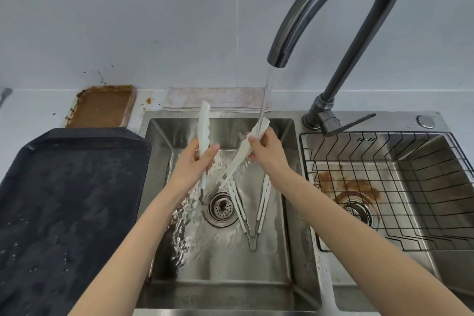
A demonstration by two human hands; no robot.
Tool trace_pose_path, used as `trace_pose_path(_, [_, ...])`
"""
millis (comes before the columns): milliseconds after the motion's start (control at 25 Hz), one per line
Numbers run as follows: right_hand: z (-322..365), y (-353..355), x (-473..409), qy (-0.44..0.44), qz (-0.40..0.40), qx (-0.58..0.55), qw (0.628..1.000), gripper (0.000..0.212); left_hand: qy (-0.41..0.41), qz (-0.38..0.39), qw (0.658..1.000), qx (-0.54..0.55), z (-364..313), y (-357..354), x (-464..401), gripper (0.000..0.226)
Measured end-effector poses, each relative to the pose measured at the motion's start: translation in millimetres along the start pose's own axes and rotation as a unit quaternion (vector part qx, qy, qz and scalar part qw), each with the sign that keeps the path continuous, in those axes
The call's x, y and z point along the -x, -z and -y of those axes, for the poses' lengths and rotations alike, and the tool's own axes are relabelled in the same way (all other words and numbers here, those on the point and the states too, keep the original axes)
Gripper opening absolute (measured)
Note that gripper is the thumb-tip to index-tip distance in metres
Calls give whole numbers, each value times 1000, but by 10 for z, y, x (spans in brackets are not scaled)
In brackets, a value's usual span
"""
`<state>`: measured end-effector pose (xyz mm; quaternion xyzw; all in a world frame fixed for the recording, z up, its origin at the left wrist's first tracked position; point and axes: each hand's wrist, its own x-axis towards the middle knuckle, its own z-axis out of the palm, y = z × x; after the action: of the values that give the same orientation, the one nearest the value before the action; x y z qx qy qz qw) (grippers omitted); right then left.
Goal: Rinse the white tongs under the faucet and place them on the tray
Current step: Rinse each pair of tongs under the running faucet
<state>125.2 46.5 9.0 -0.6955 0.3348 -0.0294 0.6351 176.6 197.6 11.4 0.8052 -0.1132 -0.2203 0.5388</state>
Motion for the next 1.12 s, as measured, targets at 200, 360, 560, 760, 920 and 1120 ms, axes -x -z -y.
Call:
trace_pose_path(200, [39,-43,102,55,44,68,995,32,83,-22,995,44,222,-13,69,31])
trace_pose_path(360, [98,51,199,98,40,102,989,43,183,13,973,142,302,-141,123,32])
trace_pose_path(560, [74,213,220,121,-10,115,986,38,210,61,960,174,186,-374,132,31])
trace_pose_path(760, [-159,398,189,55,-43,126,989,19,129,126,984,-3,22,-601,132,37])
trace_pose_path(920, [-293,450,199,-7,-45,130,990,18,50,162,969,-183,-58,-705,99,43])
trace_pose_path(1120, [-273,422,216,-17,-31,107,994,16,39,129,957,-257,-33,-684,49,45])
